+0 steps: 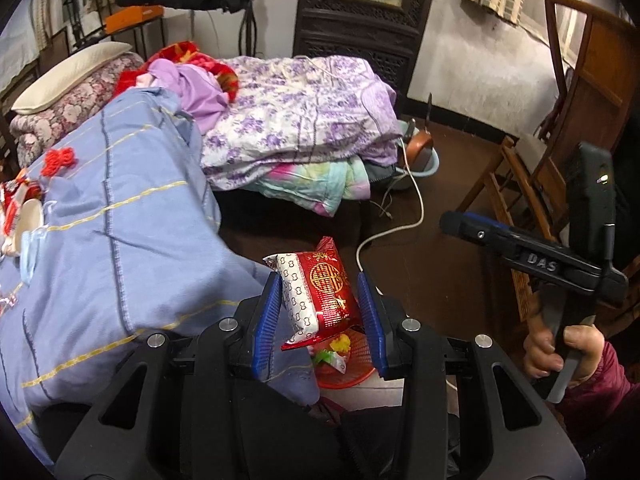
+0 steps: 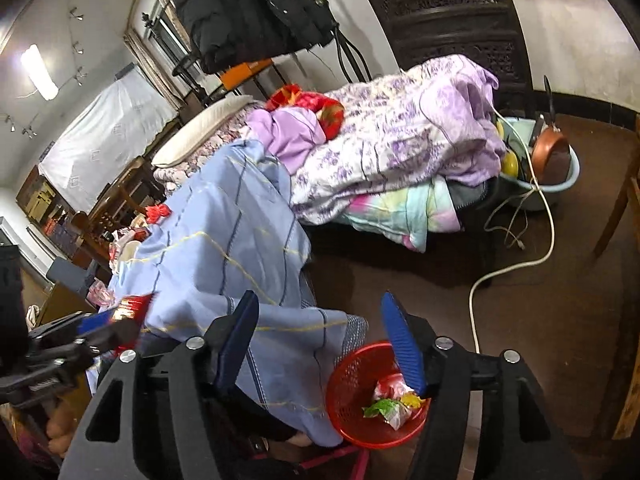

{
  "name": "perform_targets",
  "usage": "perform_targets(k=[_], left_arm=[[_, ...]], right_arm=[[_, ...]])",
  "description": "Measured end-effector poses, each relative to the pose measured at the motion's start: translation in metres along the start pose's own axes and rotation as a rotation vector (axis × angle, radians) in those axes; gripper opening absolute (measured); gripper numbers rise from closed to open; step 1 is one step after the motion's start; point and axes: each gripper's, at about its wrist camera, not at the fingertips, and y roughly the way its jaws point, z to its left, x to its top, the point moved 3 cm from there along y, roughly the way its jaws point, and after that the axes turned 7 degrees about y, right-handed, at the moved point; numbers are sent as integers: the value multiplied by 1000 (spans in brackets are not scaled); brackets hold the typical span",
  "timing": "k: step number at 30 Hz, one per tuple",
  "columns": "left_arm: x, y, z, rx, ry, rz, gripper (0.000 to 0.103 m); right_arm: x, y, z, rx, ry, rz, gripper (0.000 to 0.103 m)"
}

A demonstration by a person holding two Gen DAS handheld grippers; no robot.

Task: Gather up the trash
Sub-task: 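Carry the snack packet and tea carton to the red wastebasket and release, then move both open grippers back over the remaining trash on the bedsheet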

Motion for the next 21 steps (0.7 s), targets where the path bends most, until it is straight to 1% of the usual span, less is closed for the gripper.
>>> perform_targets(k=[6,12,14,16,17,18,21], left_arm=[[8,27,-14,-32,38,54,40],[15,52,-31,-63,79,102,40],[17,56,-35,-60,94,104,41],[18,57,-38,-50,108,104,50],[19,57,-39,-44,109,99,59],[19,56,-39,-37,110,94,65],[21,52,-37,-27,104,86,68]], right_arm=[[2,-3,-4,7,0,-22,65],[3,2,-26,5,71,-8,66],[4,3,-33,4,90,-3,66],[4,4,-38,4,103,-3,66],[4,4,-39,5,106,-4,66],[5,4,-40,7,108,-5,66],[5,3,-40,12,108,-10,66]])
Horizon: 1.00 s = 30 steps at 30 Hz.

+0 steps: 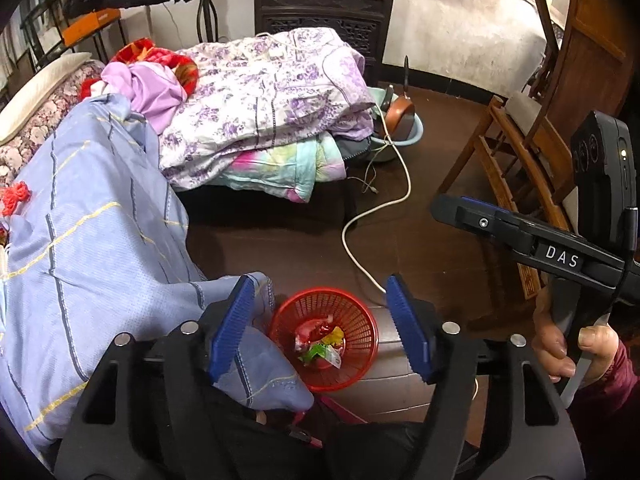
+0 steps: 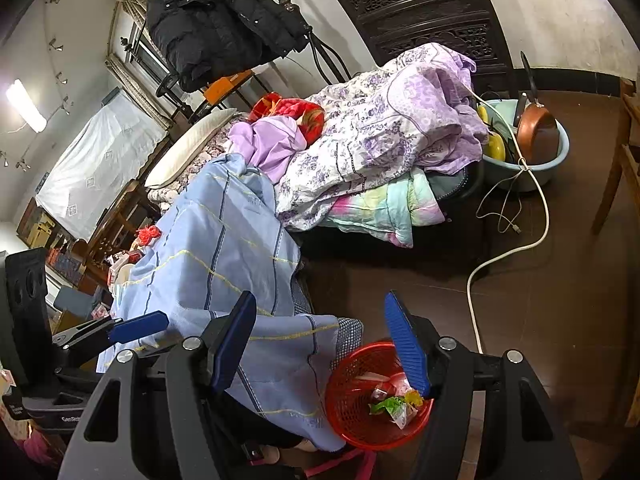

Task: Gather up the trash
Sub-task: 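Move both open grippers back over the remaining trash on the bedsheet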

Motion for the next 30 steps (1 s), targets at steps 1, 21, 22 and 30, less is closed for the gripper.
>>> perform_targets(k=[1,21,22,30], left_arm=[[-1,-2,3,6,-10,-2,68],[-17,-84,40,104,-138,-170,78],[-19,-88,41,109,-143,-179,78],[-43,-135,59,163,-207,-272,83]], right_arm=[[0,0,1,2,-2,-1,66],[4,-41,69,54,-138,-80,79],[4,-42,73,57,-146,-82,80],[-6,-60,123,94,-246,-99,86]])
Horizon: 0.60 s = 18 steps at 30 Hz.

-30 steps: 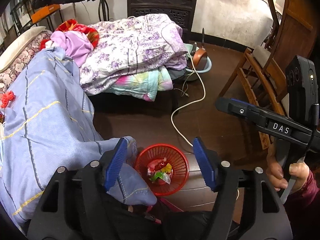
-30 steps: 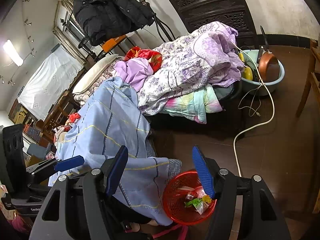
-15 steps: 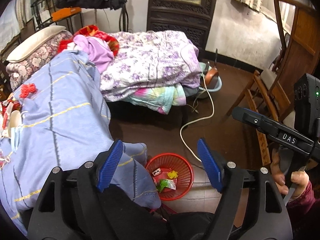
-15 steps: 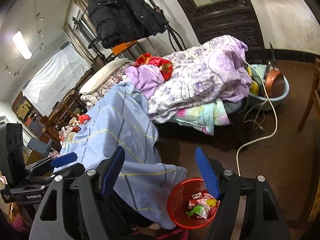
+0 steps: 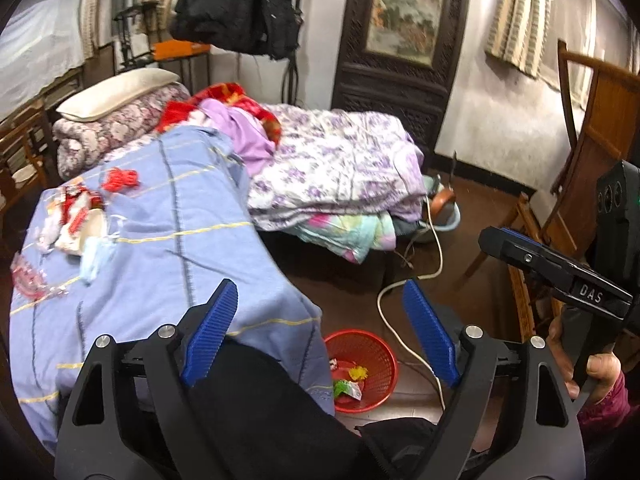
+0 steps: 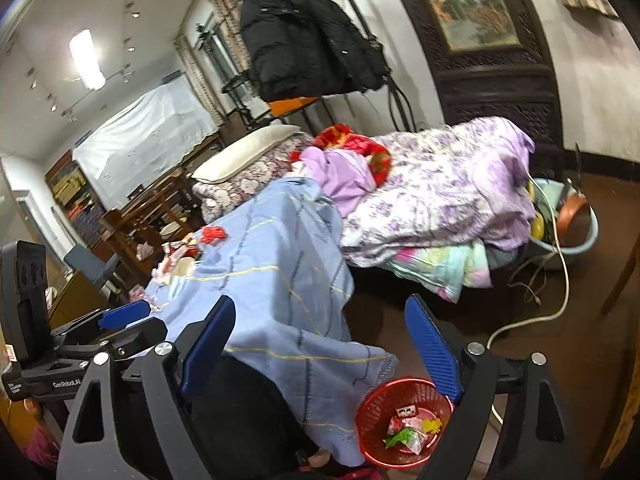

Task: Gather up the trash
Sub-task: 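Move both open grippers back over the remaining trash on the bedsheet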

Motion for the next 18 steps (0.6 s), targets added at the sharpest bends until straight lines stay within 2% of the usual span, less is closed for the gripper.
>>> perform_targets(k=[9,18], left_arm=[[-16,-52,37,55,-86,-96,86],[-42,-98,91,108,-206,-179,89]], right_arm=[[0,-17,75,80,-110,-26,89],[-10,-21,145,122,-223,-41,94]])
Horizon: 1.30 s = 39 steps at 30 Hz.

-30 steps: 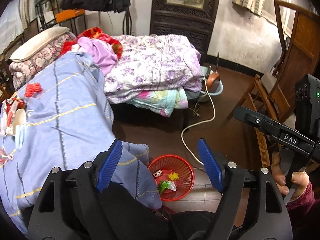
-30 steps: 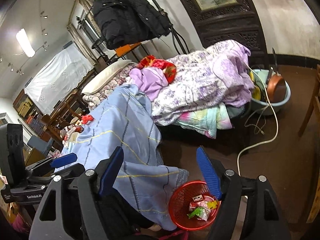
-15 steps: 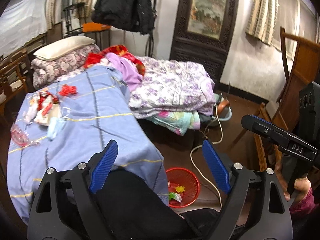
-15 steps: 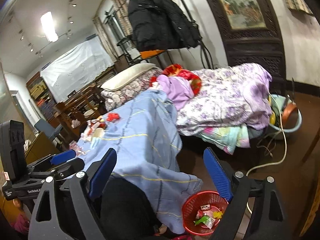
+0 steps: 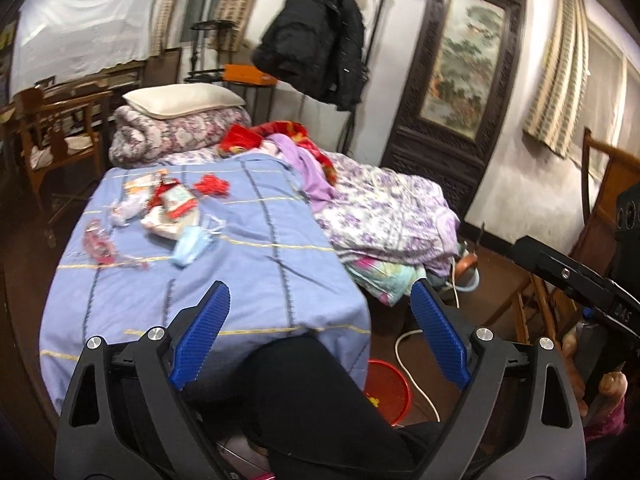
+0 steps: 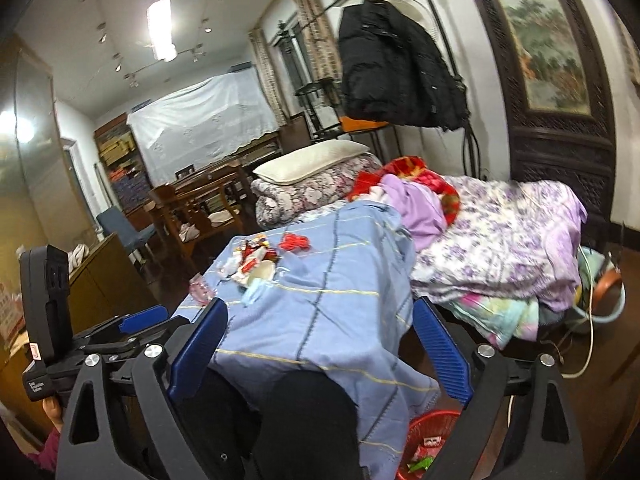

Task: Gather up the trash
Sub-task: 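Move both open grippers back over the remaining trash on the bedsheet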

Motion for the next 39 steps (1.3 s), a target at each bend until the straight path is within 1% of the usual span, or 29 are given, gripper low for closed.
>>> perform_targets(k=[6,11,15,19,25,29,31,39], left_arm=[[-9,-9,52,38,-95,-10,90],[-18,0,107,83,-201,19,91],[-30,16,152,126,-288,75,91],[-42,33,192,173,-352,128,91],[-57,57,247,219,-451,195,91],[-55,74,271,254,-461,224,91],[-48,84,282,266,-451,234,91],[-18,131,305,283,-404,220,91]], right_arm=[[-6,25,40,11,-55,49,95],[-12,61,57,14,-45,119,95],[-17,90,58,8,-20,179,95],[-23,119,56,-3,4,242,95],[-32,154,51,-29,25,312,95],[-36,172,47,-46,28,344,95],[-36,182,45,-55,30,360,95],[-40,208,48,-71,19,404,95]])
